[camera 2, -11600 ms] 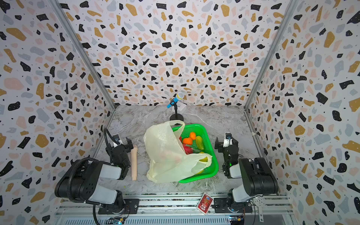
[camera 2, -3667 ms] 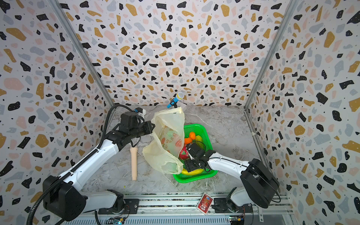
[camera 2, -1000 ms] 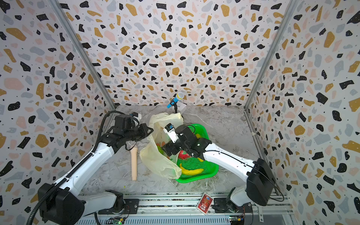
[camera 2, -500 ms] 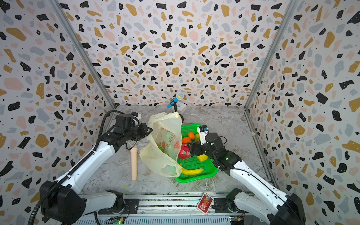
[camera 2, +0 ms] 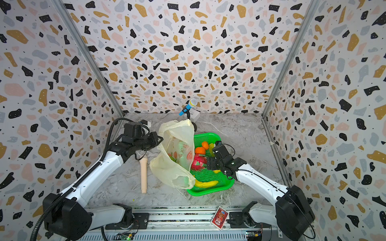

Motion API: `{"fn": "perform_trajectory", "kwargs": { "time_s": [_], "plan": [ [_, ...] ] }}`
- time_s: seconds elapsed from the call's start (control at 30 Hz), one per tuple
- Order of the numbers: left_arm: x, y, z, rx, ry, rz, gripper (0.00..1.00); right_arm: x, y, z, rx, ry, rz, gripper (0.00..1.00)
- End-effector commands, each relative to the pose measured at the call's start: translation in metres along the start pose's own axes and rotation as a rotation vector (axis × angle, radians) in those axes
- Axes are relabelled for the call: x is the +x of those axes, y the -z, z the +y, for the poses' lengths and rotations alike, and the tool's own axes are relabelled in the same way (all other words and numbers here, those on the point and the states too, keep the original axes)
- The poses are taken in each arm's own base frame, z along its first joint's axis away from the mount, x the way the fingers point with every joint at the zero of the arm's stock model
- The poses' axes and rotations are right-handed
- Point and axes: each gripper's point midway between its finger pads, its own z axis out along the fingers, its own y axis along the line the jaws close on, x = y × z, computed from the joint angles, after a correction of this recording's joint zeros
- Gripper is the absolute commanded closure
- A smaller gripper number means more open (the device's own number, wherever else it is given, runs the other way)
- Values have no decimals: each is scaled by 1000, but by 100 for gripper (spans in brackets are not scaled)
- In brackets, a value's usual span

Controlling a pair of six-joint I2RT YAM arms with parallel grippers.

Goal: Place the fruits into the plastic bag
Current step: 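Move the right gripper back to the basket and grasp the yellow lemon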

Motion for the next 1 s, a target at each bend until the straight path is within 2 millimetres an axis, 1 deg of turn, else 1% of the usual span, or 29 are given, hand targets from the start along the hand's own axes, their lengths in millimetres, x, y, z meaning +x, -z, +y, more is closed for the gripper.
{"fn": "perform_trajectory", "kwargs": {
  "time_s": [0.0, 0.17, 0.3, 0.37, 0.57, 0.97],
  "plan": [
    [-11, 8, -8, 20, -19, -39, 100, 13, -6, -12, 55, 6, 43, 14],
    [-11, 8, -7, 17, -19, -38, 100, 28, -14, -10, 36, 24, 97, 14],
    [-10, 6, -5, 12, -9, -34, 100, 45, -20, -7, 7, 35, 165, 17],
    [-8, 4, -5, 17, -9, -28, 100, 50, -21, -7, 7, 45, 186, 18],
    [-6, 2, -2, 14, -1, -21, 100, 56, -24, -9, 13, 55, 204, 18],
    [-7, 1, -4, 19, -2, -20, 100, 52, -39, -15, 62, 74, 195, 18]
  ]
}}
